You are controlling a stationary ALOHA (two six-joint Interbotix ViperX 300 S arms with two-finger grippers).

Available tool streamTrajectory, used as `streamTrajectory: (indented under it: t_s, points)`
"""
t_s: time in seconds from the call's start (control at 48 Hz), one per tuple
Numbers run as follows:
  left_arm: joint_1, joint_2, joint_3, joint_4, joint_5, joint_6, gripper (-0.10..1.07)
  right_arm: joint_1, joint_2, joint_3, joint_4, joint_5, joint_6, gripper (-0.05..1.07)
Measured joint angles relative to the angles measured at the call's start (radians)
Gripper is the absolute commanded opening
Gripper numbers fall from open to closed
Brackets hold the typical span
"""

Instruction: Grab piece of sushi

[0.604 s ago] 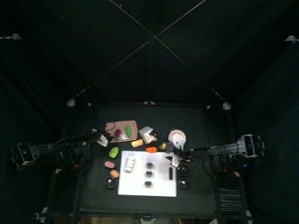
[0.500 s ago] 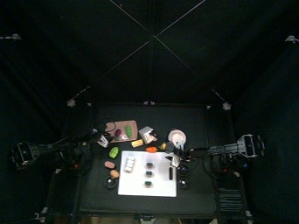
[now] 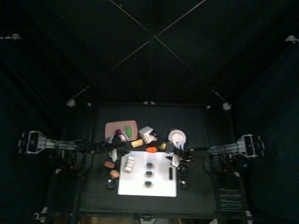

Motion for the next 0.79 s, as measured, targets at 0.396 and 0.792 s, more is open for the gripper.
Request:
streamTrajectory:
  t_s: [0.396, 0.792]
  points:
    - [-0.067, 0.399, -0.275, 0.12, -0.003, -0.002, 0.81, 0.0, 0.0, 0.0, 0.006, 0.002, 0.0, 0.78]
    - [-0.127, 0.492, -0.37, 0.121, 0.069, -0.003, 0.93, 0.0, 0.0, 0.0, 0.008, 0.002, 0.0, 0.78]
